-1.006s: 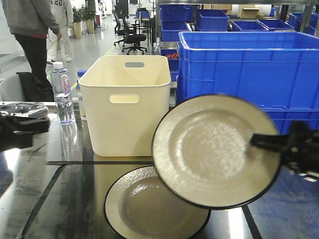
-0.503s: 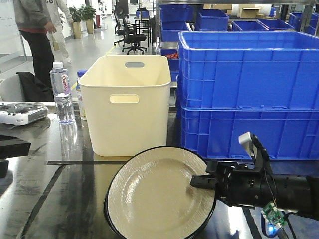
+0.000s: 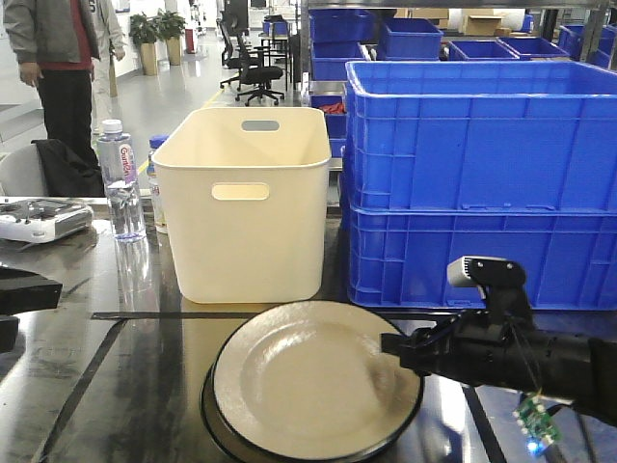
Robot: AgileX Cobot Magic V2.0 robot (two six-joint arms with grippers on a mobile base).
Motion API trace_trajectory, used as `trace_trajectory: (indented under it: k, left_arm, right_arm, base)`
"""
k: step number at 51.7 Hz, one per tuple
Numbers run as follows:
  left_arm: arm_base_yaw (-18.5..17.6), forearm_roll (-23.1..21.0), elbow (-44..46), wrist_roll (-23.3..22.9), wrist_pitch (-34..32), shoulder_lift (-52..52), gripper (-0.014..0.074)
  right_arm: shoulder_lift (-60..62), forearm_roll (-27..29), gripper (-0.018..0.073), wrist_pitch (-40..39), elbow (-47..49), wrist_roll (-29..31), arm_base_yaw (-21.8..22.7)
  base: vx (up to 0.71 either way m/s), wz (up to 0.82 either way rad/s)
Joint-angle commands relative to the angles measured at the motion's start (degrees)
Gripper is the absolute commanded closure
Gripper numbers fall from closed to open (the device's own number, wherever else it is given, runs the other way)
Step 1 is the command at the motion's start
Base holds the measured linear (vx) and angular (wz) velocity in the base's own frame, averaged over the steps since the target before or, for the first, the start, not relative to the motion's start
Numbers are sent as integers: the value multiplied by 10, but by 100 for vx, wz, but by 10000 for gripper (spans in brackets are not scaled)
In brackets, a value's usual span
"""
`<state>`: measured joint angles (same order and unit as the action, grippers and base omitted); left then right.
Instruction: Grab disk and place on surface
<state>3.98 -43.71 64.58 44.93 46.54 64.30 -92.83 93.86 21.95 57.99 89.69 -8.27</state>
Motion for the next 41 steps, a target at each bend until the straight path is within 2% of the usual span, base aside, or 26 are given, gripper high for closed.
trace_trajectory:
  k: [1,6,11,16,21,22,25,30,35,41]
  left_arm:
    - [1,-19,-16,-17,-43,-4,601]
    - [1,-17,-58,-17,-55,-1,601]
    - [1,-9,-106,-17,-85,1,599]
    - [1,25,-146,-35,-134,1,598]
    - [1,80,-178,-96,-167,1,599]
    - [1,94,-183,-105,-169,1,599]
    - [1,126,-196,-136,-168,1,599]
    - [1,157,-212,-155,-157,-5,599]
    - [1,162,-232,-159,-168,-32,599]
    - [0,162,-260,-163,-184,-87,599]
  right_arm:
    - [51,19,17,-80,20,79,1]
    - [93,-9,37,-149,20,93,1]
    - [142,-28,123,-174,18,91,1]
    - [199,-35,302,-175,18,73,1]
    - [273,-35,558,-175,-8,41,1]
    - [285,-34,575,-175,-16,36,1]
    - [332,-36,574,-171,-56,25,1]
    - [416,-43,573,-171,-125,29,1]
    - [500,-63,571,-171,-200,32,1]
    - [610,-58,569,-173,-281,28,1]
  base:
    - [0,0]
    - [0,0]
    - [0,0]
    - [0,0]
    - [0,0]
    - [0,0]
    - [0,0]
    - [0,0]
    - [0,0]
    - [0,0]
